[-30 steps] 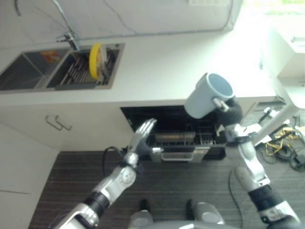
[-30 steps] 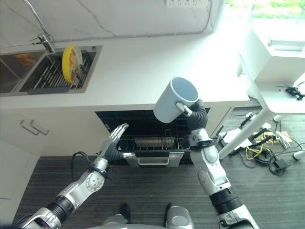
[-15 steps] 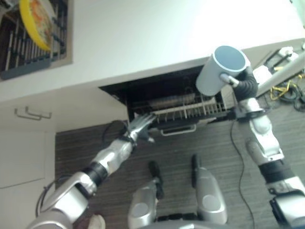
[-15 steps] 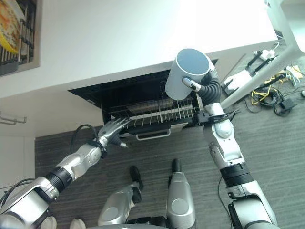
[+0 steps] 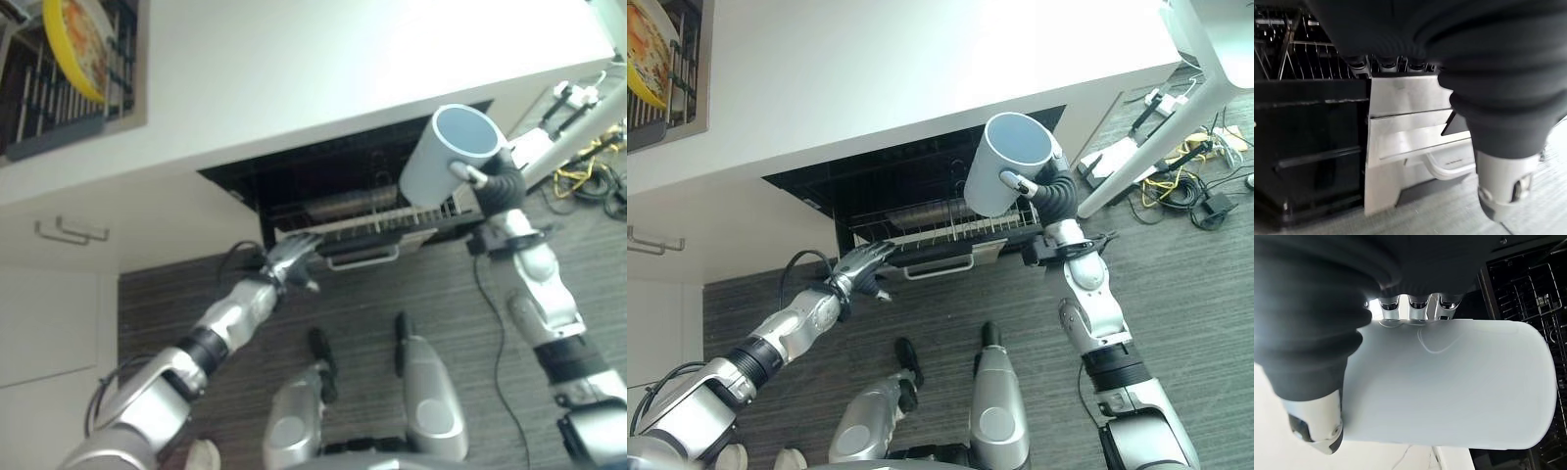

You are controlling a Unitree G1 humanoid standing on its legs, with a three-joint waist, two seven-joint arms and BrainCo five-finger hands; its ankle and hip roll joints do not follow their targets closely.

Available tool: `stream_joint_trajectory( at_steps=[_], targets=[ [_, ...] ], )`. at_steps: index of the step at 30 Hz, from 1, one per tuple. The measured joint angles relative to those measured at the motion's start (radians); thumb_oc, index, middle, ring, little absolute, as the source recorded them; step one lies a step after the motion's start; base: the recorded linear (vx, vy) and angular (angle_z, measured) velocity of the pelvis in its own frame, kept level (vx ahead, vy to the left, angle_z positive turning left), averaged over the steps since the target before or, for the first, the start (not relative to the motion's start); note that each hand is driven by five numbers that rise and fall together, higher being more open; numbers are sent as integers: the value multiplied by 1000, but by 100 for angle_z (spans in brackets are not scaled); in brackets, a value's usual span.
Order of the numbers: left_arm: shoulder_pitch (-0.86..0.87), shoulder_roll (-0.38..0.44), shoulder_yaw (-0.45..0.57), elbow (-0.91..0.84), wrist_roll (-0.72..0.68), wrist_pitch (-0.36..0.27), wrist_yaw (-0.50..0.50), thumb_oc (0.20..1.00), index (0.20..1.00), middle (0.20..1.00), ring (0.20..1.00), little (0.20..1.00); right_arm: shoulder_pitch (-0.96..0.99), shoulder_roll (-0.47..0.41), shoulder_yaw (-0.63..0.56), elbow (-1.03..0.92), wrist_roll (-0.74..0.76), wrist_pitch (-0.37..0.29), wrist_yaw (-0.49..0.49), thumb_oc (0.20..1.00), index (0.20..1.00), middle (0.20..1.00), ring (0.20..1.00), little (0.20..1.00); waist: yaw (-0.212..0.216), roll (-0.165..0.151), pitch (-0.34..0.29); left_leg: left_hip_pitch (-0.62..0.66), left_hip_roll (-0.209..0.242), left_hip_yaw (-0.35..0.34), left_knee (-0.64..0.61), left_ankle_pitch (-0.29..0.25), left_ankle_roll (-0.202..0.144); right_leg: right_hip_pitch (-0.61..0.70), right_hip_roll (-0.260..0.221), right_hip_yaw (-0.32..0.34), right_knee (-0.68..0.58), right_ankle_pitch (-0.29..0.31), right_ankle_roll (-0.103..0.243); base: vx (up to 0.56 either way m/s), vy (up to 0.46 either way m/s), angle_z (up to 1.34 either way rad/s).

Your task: Place the dishes in the dishwasher.

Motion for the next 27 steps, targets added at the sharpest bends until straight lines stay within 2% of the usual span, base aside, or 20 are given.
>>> stream_joint_trajectory(
  at_steps=[4, 9, 19, 22, 27],
  targets=[
    [7, -1, 6, -53, -39, -1, -156, 1000, 1000, 1000, 1000, 1000, 2, 0, 4, -4, 0, 23, 0, 200, 200, 200, 200, 200, 1, 36, 0, 28, -3, -1, -11, 0, 0, 31, -4, -5, -12, 0, 0, 10, 37, 3],
    [9, -6, 6, -64, -82, -7, -254, 1000, 1000, 1000, 1000, 1000, 2, 0, 5, -5, -1, 49, 0, 200, 200, 200, 200, 200, -1, 65, -7, 34, -7, 0, -17, 0, 0, 34, -7, -6, -10, 0, 1, 23, 46, 0],
    [11, -22, 3, -50, -112, -7, -334, 1000, 1000, 1000, 1000, 1000, 24, -1, 5, -4, -3, 86, -1, 200, 200, 200, 200, 200, -18, 76, -12, 53, -22, 2, -16, -1, 3, 39, -23, 0, 15, -15, 8, 13, 23, 1],
    [10, -24, 3, -52, -113, -7, -368, 1000, 1000, 1000, 1000, 1000, 31, -6, 4, 6, -9, 88, -4, 200, 200, 200, 200, 200, -18, 89, -22, 47, -21, 3, -17, -1, 3, 29, -22, -1, 23, -18, 6, 0, 0, 0],
    [-9, -23, 6, -51, -121, -7, -462, 1000, 1000, 1000, 1000, 1000, 31, -7, 4, 17, -21, 88, -10, 200, 200, 200, 200, 200, -18, 90, -23, 48, -21, 2, -17, -1, 3, 29, -22, -1, 23, -18, 6, 0, 0, 0]
  ],
)
